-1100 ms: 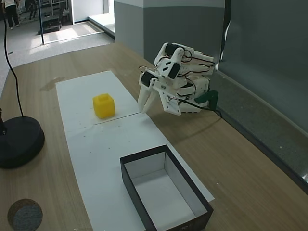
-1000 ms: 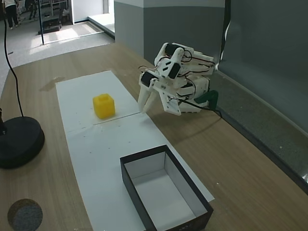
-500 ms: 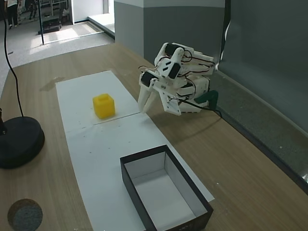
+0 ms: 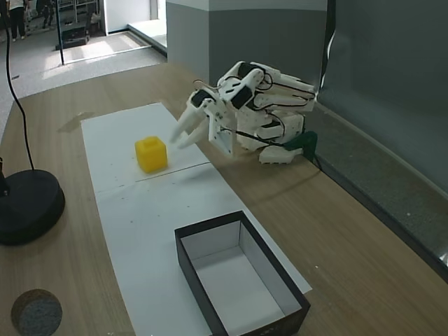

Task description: Grab a yellow square and put it in the box.

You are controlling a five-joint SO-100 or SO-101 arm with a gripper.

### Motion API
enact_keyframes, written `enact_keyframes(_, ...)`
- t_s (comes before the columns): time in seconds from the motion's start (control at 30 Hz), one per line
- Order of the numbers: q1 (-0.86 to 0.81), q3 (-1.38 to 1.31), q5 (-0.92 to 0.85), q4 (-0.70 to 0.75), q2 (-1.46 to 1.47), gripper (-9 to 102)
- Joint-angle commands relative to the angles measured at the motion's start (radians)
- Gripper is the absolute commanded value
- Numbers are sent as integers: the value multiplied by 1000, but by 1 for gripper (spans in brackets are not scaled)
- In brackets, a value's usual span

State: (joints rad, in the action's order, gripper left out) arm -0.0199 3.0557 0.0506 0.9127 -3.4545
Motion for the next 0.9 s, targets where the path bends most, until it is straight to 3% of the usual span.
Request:
enact_keyframes(0.0, -78, -98, -66, -69, -6, 18)
enact_keyframes(0.27, -276, -276, -152, -48, 202, 32)
enact_keyframes(0.43, -313, -448, -222, 21, 551, 35)
enact_keyframes(0.63, -301, -752, -268, 204, 1020, 38)
enact_keyframes(0.87, -295, -988, -275, 255, 1468, 39)
